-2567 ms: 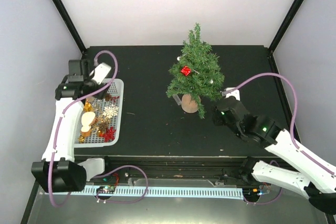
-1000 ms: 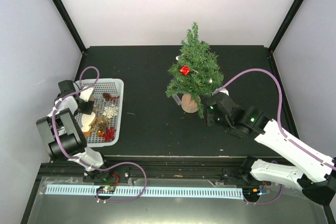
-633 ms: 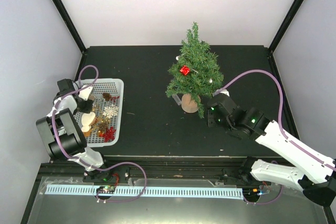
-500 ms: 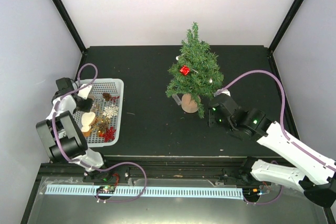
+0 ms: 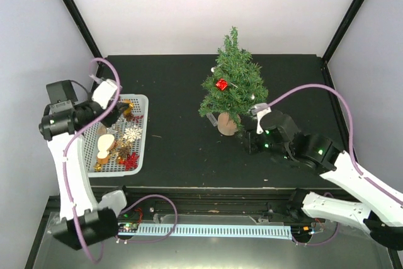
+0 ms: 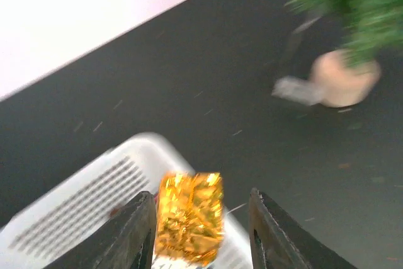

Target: Decorate the small christmas tree

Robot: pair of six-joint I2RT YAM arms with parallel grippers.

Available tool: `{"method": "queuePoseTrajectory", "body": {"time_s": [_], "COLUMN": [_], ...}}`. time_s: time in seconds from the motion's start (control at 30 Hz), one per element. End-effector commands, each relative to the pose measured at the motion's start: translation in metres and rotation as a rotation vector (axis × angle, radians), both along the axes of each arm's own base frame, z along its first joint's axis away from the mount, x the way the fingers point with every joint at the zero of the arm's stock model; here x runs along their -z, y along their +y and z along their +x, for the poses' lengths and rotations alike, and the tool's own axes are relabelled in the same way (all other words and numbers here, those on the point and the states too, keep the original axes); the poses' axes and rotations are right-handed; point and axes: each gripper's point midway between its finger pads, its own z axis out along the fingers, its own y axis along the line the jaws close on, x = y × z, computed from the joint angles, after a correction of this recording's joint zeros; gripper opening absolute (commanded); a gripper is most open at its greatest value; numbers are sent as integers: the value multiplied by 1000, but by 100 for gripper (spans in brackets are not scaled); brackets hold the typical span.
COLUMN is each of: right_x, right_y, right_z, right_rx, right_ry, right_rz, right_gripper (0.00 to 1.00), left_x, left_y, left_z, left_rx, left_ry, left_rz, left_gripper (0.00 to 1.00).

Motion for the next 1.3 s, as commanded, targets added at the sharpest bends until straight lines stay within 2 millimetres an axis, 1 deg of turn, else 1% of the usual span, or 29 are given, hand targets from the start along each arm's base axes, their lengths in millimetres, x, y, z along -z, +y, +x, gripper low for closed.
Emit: {"method": "queuePoseTrajectory", "body": {"time_s": [0.0,0.03,0.1,0.2,0.27,0.33,0.37,0.43,0.5,0.57,0.63,0.73,0.77,0.87,0.9,1.0,1.07,1.1,1.17,1.27], "right_x": [-63,-75,-94,-114,-115,-106,-99,-75,-44,-12,11,41,49,63,69,88,103,111,122,136], "right_y": [77,96,128,171,188,196,197,194,188,188,193,203,205,219,226,240,245,249,249,253], "right_z": [-31,-37,-48,-62,-63,-56,-54,-46,-39,-36,-33,-20,-13,4,8,25,36,42,53,69], "right_rx": [-301,-344,-418,-507,-526,-506,-495,-424,-354,-319,-299,-248,-221,-166,-160,-128,-102,-97,-81,-82], "right_ry": [-59,-57,-39,2,24,31,30,11,3,36,63,58,53,53,57,90,122,136,156,161], "right_rz": [249,281,351,455,486,456,413,257,76,-48,-102,-175,-205,-278,-298,-322,-315,-303,-293,-269], "right_gripper": [54,54,54,54,54,54,54,54,54,53,53,56,56,58,59,71,82,84,86,85], "left_x": [-48,-54,-65,-76,-77,-71,-65,-51,-36,-24,-16,-14,-16,-20,-20,-22,-22,-23,-24,-23], "left_y": [-96,-111,-129,-144,-147,-146,-144,-136,-126,-114,-101,-78,-71,-51,-47,-35,-28,-26,-23,-24], "left_z": [-69,-82,-101,-122,-125,-119,-115,-103,-90,-77,-65,-47,-42,-31,-29,-25,-23,-23,-24,-26], "left_rx": [374,445,533,609,620,593,575,516,439,342,243,80,30,-83,-106,-165,-190,-200,-208,-192], "left_ry": [-68,-93,-137,-184,-191,-186,-178,-157,-138,-128,-133,-143,-147,-137,-129,-123,-124,-123,-124,-118], "left_rz": [-181,-185,-195,-213,-216,-202,-186,-148,-100,-62,-31,-3,-1,-25,-37,-59,-65,-72,-91,-123], "left_gripper": [44,45,45,45,45,45,45,44,45,47,50,57,60,69,70,74,74,74,74,75]}}
